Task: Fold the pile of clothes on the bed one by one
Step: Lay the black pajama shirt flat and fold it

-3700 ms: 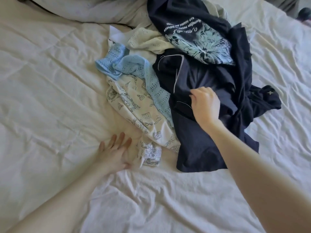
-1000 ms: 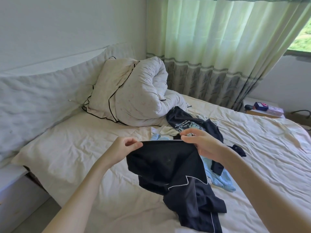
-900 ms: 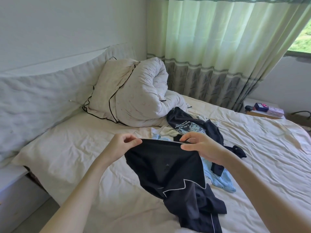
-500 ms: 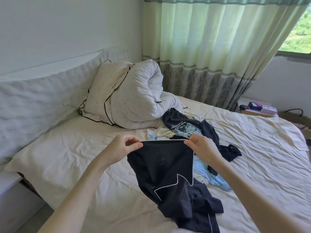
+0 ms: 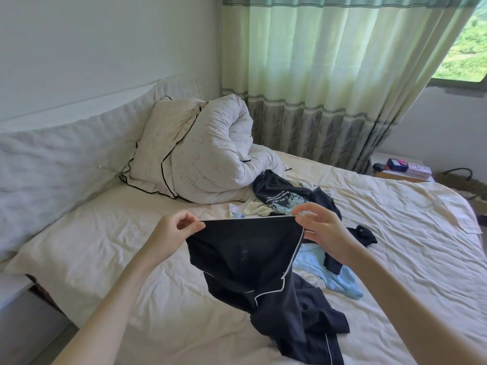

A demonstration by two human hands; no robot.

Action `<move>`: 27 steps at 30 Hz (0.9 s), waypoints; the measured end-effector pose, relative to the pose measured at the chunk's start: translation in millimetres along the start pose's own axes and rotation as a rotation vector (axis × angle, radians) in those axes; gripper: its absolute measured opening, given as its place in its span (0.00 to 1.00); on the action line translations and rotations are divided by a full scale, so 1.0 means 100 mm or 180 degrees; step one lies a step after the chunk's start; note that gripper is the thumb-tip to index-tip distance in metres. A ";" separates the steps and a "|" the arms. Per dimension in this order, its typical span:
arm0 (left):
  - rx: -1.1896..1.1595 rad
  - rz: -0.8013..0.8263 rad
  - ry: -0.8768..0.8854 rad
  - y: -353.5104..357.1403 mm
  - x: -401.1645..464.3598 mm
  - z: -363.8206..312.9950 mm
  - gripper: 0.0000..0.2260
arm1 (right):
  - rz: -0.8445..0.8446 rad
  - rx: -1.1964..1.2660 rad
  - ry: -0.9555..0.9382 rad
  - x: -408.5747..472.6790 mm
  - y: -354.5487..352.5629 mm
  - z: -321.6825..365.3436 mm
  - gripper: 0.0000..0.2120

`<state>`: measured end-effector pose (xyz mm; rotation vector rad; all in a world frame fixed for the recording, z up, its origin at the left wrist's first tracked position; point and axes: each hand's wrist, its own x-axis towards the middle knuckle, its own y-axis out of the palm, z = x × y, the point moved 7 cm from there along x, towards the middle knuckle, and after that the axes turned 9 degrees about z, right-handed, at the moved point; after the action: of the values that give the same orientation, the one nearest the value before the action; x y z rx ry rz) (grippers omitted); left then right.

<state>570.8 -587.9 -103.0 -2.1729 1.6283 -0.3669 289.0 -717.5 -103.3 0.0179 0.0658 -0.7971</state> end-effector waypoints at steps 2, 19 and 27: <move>-0.0093 0.0001 0.0056 0.00 -0.02 0.01 0.07 | -0.0023 -0.0330 -0.0259 -0.03 0.04 0.06 0.12; 0.3053 -0.0660 0.1898 0.30 -0.15 -0.72 0.14 | -0.0540 -0.4637 -0.2184 -0.03 0.15 0.57 0.09; 0.2233 -0.1382 0.2204 -0.64 0.28 -2.01 0.05 | -0.1601 -0.4191 -0.2873 0.12 -0.13 2.11 0.08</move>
<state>545.3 -630.5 103.9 -1.8822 1.0034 -1.6797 298.7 -743.6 106.4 -1.6457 -0.2812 -1.0664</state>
